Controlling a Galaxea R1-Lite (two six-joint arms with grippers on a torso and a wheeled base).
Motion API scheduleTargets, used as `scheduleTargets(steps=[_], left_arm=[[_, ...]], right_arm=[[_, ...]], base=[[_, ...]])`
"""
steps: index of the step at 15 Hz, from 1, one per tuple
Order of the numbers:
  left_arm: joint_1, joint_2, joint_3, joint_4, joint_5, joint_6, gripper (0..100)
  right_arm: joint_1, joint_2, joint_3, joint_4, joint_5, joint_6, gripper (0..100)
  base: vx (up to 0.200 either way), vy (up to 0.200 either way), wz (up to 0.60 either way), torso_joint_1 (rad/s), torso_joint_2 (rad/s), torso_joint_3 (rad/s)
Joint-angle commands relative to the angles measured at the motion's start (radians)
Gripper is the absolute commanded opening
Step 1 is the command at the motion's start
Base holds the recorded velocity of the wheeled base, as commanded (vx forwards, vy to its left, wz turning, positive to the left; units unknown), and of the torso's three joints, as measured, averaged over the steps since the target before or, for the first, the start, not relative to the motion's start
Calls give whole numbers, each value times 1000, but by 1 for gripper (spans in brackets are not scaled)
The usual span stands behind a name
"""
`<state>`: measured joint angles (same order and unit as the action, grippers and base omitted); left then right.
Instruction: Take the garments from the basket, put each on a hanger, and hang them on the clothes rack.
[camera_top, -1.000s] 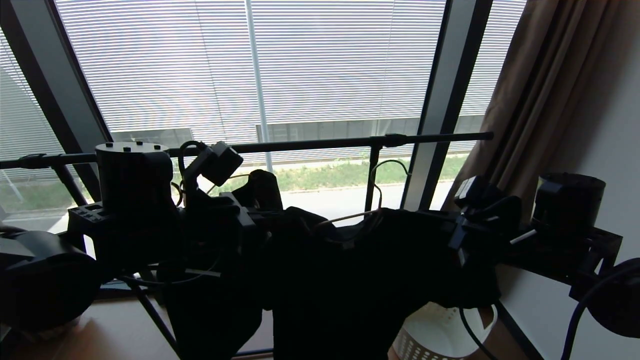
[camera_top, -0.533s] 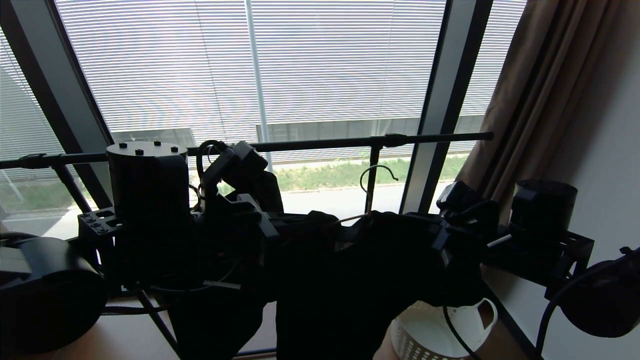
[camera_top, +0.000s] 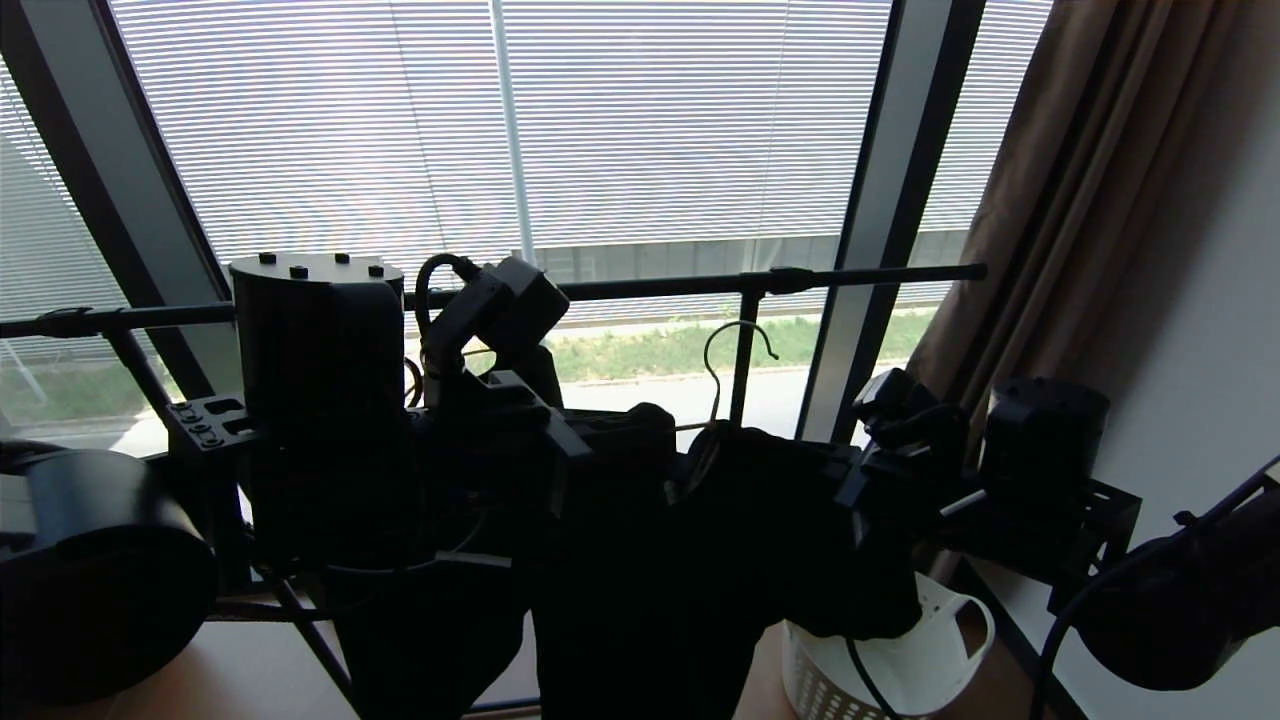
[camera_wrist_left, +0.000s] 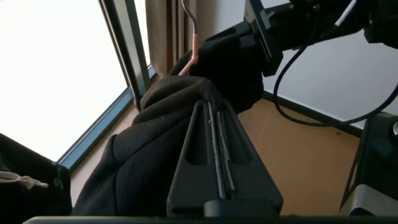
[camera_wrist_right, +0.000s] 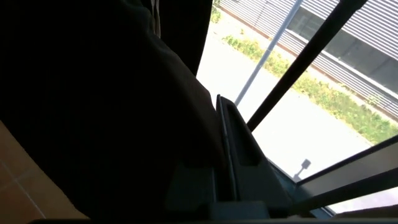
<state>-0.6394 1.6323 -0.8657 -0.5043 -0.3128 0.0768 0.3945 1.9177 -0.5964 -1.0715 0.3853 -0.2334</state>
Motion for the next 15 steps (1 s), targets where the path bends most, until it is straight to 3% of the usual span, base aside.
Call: scheduleTargets(steps=[1,4,12,13,15], left_arm=[[-8,3,-13,4,18,0,0],[-26,1,-15,4,60,1,0],[-36,-2,1,-2,58,1,0],[-36,-5,-1,0,58,1,100],[-34,-23,4,1,60,3,100]], right_arm=[[14,7,0,-2,3,20,0],[34,7,-5,-38,3,92,0],[40,3,-5,-59,1,100,0],[40,3,-6,-59,1,100,0],[37,4,-8,-59,0,100,0]], base=[[0,0,0,0,0,0],[0,0,0,0,0,0],[0,0,0,0,0,0],[0,0,0,0,0,0],[0,0,0,0,0,0]])
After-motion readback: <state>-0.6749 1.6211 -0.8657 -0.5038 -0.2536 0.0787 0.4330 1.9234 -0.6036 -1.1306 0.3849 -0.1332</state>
